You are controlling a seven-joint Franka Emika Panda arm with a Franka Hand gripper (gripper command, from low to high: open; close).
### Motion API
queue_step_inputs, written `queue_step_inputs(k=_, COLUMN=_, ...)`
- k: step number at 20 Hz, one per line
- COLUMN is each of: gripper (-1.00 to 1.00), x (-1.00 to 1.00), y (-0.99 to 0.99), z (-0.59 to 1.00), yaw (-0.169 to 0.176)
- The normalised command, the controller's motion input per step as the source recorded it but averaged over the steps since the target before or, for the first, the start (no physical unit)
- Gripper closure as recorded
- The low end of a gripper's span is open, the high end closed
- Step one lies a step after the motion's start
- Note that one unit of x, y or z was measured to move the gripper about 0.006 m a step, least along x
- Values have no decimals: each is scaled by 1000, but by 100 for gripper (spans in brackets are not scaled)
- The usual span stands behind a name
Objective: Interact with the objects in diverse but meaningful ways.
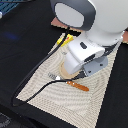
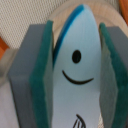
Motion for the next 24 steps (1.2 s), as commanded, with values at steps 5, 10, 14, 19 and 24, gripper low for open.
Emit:
queue_step_inputs(k=5, gripper=100, x=-595, y=51, z=-255, yaw=29)
queue_step_inputs(k=10, gripper=100, x=-526, y=-17, z=-272, yaw=24)
queue_step_inputs(k=14, gripper=100, x=-447, y=-48, z=-254, yaw=14)
queue_step_inputs(k=19, gripper=100, x=-511, y=-32, z=-345, yaw=22)
queue_step_inputs(k=24, gripper=100, x=-630, y=-21, z=-474, yaw=37)
